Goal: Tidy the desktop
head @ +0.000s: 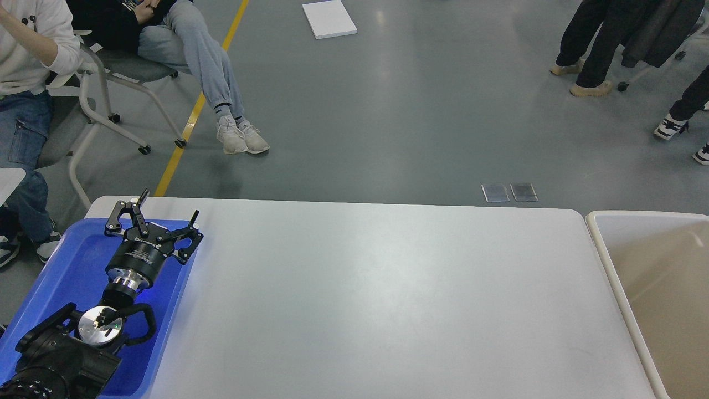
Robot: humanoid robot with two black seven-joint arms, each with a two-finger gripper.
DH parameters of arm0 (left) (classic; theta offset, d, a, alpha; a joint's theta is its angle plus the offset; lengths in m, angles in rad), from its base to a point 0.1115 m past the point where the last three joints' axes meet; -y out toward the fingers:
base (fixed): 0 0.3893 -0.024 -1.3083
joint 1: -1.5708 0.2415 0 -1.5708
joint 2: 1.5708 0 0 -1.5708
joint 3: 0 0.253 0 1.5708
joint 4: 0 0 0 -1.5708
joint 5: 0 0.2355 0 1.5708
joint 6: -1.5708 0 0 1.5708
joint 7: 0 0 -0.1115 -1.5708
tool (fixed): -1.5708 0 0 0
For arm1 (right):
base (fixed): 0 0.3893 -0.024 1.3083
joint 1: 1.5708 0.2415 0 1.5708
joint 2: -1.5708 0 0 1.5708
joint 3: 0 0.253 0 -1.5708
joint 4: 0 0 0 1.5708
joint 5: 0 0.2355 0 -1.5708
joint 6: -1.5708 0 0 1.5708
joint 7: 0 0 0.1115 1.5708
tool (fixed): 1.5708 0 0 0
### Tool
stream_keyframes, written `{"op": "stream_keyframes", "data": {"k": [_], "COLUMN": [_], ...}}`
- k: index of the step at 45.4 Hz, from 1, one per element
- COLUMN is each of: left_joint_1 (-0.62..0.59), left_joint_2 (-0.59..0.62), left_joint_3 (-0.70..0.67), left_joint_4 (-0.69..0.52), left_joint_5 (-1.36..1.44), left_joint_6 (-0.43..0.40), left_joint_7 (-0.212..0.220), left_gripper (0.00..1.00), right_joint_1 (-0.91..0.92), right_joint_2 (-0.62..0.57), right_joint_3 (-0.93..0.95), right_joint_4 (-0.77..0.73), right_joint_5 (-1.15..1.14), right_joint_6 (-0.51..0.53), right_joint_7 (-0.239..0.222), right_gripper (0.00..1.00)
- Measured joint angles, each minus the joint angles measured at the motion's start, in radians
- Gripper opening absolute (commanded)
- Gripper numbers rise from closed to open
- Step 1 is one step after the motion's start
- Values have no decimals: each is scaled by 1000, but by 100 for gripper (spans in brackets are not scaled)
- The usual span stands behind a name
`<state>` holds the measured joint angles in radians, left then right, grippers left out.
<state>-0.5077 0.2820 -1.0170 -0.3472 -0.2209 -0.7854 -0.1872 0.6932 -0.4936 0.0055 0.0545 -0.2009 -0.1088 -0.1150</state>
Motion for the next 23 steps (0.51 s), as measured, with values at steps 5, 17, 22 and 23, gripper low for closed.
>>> {"op": "stream_keyframes", "data": {"k": [5,17,22,23], "left_joint_1": [0,0,0,0], "left_joint_2": [0,0,0,0], "left_joint_3": [0,0,0,0], "left_joint_4": [0,0,-1,-1], "left_joint_5": [0,0,0,0], "left_joint_6": [0,0,0,0], "left_joint_7": [0,0,0,0], "left_gripper": [100,100,100,100], "right_joint_1": [6,38,73,77], "right_joint_2": [0,-84,-164,-175], "right_joint_3": [0,11,38,49], "right_joint_4": [5,164,289,308], "right_joint_5": [0,0,2,2], "right_joint_6": [2,1,-22,-29], "right_joint_7": [0,-2,-1,-1], "right_gripper": [100,100,100,100]}}
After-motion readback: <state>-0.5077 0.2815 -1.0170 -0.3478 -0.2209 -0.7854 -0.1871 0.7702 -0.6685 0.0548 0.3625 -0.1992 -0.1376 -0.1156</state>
